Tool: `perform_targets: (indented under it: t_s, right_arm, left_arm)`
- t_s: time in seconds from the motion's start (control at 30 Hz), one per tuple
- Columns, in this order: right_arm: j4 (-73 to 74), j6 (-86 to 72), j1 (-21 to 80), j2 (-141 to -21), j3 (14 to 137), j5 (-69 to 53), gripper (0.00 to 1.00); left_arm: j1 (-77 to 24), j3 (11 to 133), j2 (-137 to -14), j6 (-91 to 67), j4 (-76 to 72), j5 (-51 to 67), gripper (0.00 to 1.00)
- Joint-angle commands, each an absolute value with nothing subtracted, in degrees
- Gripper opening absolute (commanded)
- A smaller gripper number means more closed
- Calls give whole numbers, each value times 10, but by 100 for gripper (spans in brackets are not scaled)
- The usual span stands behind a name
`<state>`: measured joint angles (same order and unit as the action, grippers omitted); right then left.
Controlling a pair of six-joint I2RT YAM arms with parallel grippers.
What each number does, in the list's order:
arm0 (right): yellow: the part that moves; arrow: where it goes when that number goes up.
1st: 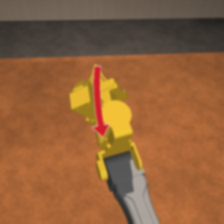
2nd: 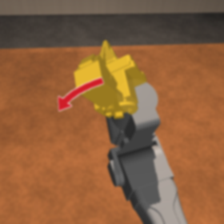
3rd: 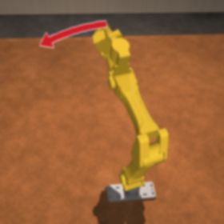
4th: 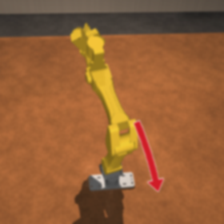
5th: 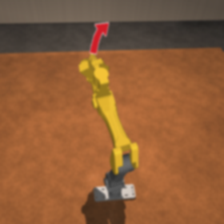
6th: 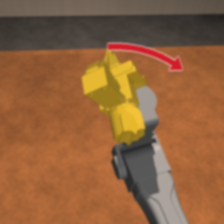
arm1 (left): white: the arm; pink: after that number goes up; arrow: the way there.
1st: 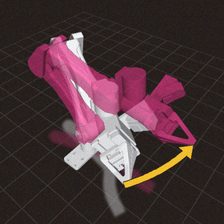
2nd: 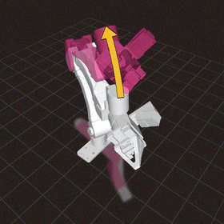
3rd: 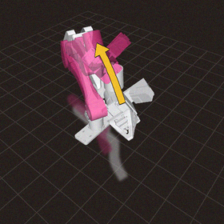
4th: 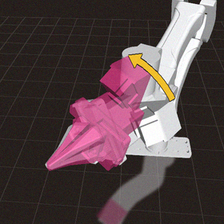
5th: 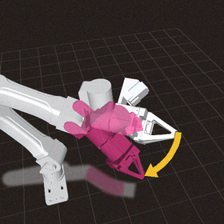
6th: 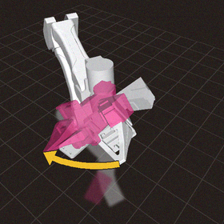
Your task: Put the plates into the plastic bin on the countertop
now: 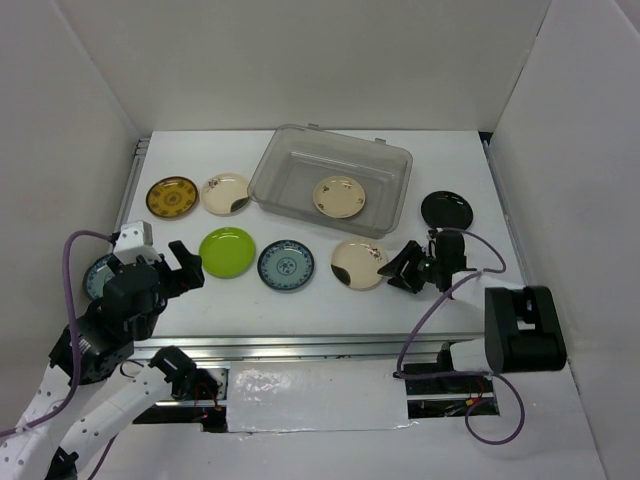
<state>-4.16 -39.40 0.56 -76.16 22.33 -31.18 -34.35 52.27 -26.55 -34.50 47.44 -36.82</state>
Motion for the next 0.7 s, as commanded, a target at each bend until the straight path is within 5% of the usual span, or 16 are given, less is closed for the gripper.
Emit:
perform_targets:
  t_s: [0.0,0.17,0.33,0.67]
  right_arm:
    - [-97,-400,8,-822,228,-313,55]
    - [-105,-415,25,-844,237,-304,46]
    - [-113,-435,31,-854,231,-287,4]
    - [15,-439,126,-575,161,-288,0]
  left_arm:
    - [-346,527,-255,-339,452,-374,99]
    - [-346,526,-250,-339,450,-374,99]
    - [-346,527,-251,-338,450,-373,99]
    - [-346,526,-251,-337,449,-370,99]
